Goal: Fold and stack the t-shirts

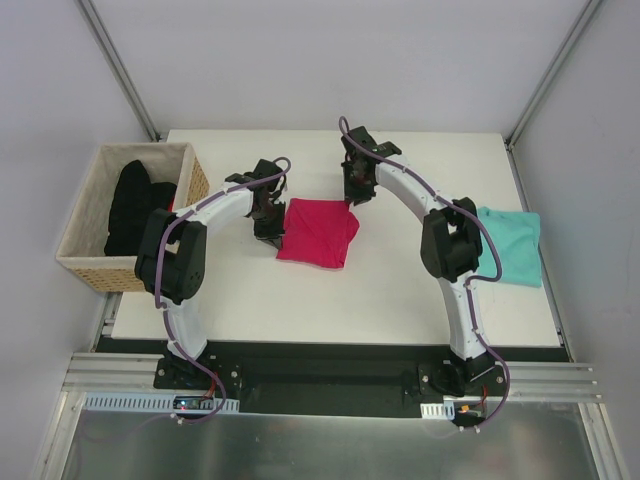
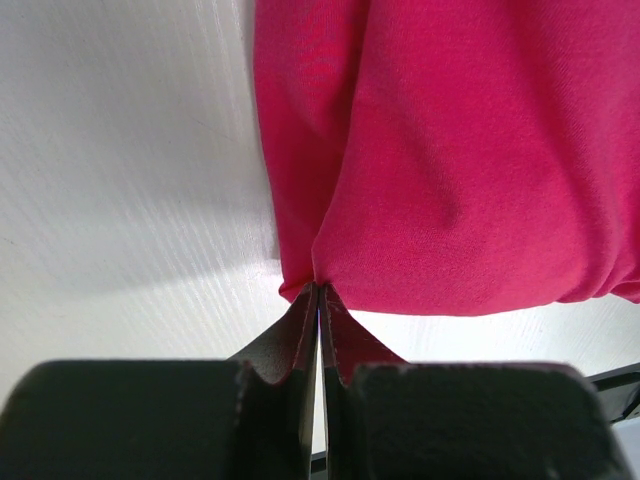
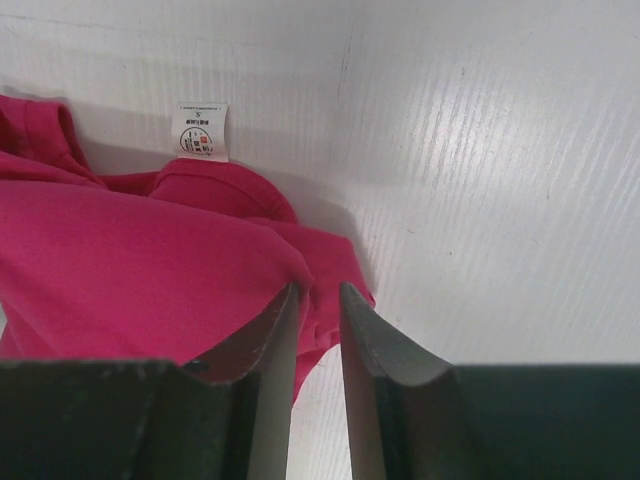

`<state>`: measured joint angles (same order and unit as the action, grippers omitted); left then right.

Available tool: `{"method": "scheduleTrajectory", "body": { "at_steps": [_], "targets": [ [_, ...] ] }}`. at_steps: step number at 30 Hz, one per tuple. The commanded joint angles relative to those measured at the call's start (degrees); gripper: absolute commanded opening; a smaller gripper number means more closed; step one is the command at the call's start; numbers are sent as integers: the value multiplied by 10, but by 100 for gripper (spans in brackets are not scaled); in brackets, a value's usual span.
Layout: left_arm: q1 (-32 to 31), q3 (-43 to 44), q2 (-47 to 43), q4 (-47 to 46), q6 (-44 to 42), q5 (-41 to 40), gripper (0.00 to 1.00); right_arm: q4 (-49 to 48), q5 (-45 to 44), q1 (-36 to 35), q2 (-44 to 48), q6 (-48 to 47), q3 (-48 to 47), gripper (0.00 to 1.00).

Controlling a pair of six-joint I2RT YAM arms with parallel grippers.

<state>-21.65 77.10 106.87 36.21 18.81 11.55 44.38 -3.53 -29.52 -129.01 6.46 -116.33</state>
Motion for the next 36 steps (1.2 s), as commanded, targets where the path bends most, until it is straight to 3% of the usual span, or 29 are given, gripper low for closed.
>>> {"method": "scheduleTrajectory", "body": {
  "at_steps": [1,10,12,17,36],
  "targets": [
    [6,7,-3,0,-4,2,0,-3,12,-3,5,6,-7,25],
    [7,6,-2,0,-4,1,0,2,18,-3,-4,5,-18,27],
    [6,6,-3,0,-4,1,0,2,23,-3,-6,5,-23,22],
    [7,5,-3,0,-4,0,0,4,29,-4,-15,6,-32,1],
    [8,-2,-21,0,-4,-15,0,10,0,3,-13,-5,-53,1]
  ]
}}
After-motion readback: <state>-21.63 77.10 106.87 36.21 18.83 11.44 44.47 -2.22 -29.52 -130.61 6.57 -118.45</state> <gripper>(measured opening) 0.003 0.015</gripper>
